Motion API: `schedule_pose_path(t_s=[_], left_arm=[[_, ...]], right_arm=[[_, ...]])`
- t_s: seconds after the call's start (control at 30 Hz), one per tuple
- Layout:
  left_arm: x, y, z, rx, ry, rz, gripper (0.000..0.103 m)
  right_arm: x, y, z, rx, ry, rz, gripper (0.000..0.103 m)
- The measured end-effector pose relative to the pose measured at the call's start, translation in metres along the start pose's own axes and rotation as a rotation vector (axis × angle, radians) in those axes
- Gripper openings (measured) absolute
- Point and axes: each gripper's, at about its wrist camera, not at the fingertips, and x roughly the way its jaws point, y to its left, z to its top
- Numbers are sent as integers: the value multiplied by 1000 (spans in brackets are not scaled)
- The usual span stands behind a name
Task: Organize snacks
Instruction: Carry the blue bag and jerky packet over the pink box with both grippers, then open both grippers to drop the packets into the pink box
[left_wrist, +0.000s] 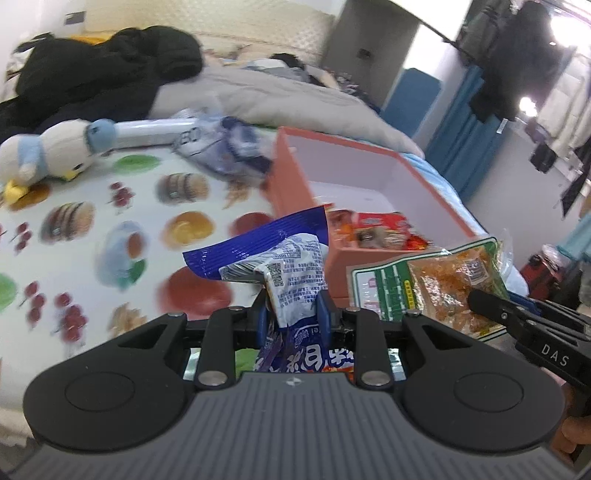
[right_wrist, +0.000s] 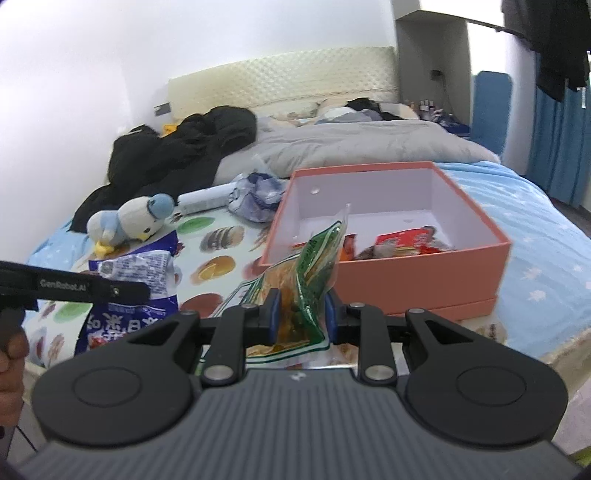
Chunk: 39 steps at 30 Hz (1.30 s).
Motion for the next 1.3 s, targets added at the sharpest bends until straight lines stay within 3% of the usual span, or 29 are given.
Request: schedule_pose_path(t_s=[0.3,0.57,0.7,1.07,1.3], left_arm=[[21,-40,53,64,-61,-75,30],[62,-63,113,91,-80,-115,30],[101,-65,137,40,-34,-158,30],[208,-75,186,106,75,-76,30],[246,-58,181,81,150,-32,30]], right_arm=[[-9,-32,32,39,-89,-37,27],[14,-64,73,40,-129,-63,27],[43,-78,87,31,-110,-77,27],[140,-104,97,35,39,-101,27],[188,-112,86,26,140,-135,28]])
